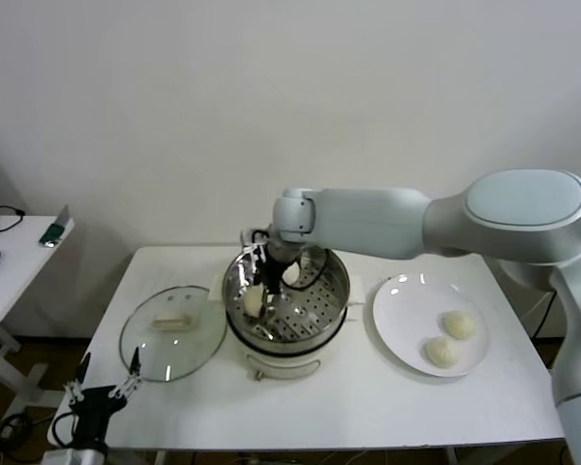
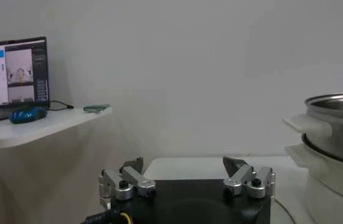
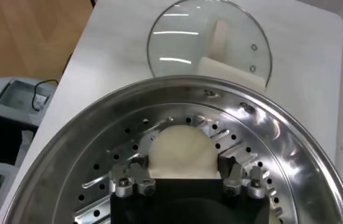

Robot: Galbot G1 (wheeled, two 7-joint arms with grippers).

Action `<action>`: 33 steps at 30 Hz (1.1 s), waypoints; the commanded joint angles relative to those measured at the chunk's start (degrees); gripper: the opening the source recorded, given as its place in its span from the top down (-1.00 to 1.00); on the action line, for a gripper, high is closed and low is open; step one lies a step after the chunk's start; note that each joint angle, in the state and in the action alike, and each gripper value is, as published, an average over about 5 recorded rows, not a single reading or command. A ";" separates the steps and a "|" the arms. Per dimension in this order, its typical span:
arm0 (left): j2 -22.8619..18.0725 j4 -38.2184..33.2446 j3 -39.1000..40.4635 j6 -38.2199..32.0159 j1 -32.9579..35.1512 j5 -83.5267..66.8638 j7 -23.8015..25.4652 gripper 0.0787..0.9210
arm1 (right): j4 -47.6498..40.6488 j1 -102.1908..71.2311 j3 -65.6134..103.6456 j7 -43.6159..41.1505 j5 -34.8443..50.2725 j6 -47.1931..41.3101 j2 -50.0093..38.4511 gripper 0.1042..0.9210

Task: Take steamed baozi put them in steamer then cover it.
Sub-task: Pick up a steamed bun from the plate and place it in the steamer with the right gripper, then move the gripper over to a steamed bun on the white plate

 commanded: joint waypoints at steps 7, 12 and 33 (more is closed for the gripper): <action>-0.10 -0.40 0.05 0.15 0.30 0.23 0.21 -0.77 | 3.35 3.44 0.66 -0.96 -0.73 0.10 -3.56 -0.76; -0.14 -0.43 0.24 0.13 0.35 0.37 0.07 -0.77 | 9.22 10.58 -0.41 -4.24 -2.02 1.82 -11.21 -0.76; -0.89 -2.25 0.50 2.20 0.67 1.13 1.03 -0.77 | 21.89 5.79 -0.52 -10.79 -29.84 6.49 -48.62 -0.76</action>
